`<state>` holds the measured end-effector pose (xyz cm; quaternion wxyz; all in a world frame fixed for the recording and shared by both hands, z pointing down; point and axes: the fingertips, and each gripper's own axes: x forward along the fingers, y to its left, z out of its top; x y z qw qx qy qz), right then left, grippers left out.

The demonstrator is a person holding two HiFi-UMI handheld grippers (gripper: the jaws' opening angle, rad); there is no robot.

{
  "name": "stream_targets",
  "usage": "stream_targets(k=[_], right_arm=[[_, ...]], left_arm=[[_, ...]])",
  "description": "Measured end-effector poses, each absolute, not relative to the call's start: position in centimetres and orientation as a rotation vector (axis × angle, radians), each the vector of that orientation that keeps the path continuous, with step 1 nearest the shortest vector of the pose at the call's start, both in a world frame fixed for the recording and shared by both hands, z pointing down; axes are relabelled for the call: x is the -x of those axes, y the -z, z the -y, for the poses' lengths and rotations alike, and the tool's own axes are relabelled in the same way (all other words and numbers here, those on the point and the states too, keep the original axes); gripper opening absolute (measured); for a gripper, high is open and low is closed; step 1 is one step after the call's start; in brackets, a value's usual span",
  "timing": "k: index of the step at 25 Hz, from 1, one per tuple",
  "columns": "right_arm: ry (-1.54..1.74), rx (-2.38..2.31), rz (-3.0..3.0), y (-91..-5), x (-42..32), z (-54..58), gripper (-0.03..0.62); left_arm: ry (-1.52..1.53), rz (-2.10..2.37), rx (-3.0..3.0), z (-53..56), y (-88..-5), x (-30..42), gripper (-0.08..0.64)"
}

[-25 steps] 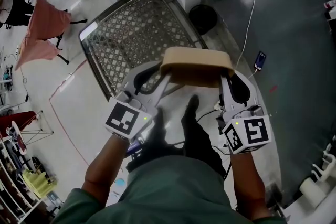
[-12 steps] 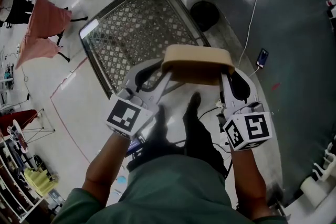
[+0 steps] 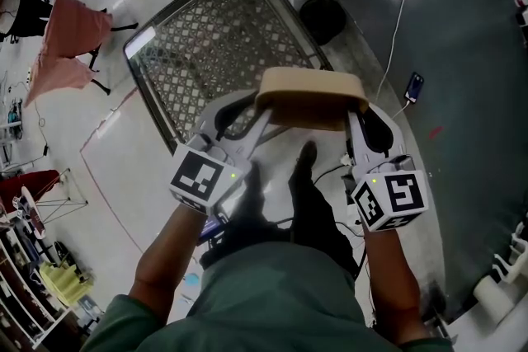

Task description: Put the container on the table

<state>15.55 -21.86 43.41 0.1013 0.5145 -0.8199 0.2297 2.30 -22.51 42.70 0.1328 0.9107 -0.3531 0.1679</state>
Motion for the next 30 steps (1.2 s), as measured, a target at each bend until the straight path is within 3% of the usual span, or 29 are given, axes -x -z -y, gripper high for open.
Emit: stream_targets(k=[30], right_arm=[[-0.787,-1.485,2.369,-47.3,-16.3,20.3,0.054]], left_arm=[[-0.574,0.96,-2.597,20.6,-46.7,-2.9,0.087]])
